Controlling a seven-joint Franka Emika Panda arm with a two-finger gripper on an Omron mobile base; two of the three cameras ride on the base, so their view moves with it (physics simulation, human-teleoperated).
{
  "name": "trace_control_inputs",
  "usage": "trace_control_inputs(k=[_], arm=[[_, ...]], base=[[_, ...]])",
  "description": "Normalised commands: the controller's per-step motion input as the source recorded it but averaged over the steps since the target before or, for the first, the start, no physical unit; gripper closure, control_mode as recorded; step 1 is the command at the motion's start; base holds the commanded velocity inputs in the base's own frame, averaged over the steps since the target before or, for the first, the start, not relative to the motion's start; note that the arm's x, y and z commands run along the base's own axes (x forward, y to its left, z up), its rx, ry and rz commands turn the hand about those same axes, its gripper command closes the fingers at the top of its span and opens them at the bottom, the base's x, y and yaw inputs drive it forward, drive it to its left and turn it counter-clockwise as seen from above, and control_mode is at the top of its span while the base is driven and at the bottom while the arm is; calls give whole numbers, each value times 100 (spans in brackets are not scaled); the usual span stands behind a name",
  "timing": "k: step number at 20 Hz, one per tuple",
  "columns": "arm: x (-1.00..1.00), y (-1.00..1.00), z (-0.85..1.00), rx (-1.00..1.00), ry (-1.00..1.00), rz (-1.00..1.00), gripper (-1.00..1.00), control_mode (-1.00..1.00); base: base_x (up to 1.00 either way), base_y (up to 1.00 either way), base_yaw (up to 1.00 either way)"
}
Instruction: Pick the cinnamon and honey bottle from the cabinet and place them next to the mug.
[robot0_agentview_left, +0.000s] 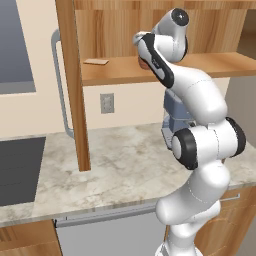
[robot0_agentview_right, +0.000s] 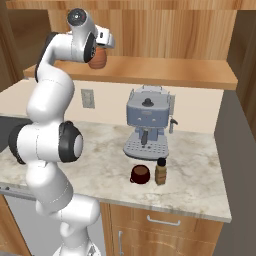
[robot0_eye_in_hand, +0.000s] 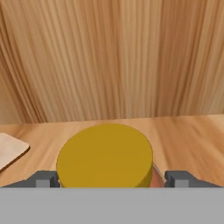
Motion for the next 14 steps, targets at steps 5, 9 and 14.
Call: trace_control_inputs(k=[5,9,14], arm=[[0,0,0,0,0,0,100,-100],[-25,0,0,0,-5,0,100,-100],[-75,-2,0,0,-18,-1,100,-100]], base=[[0,0,0],[0,0,0],[0,0,0]])
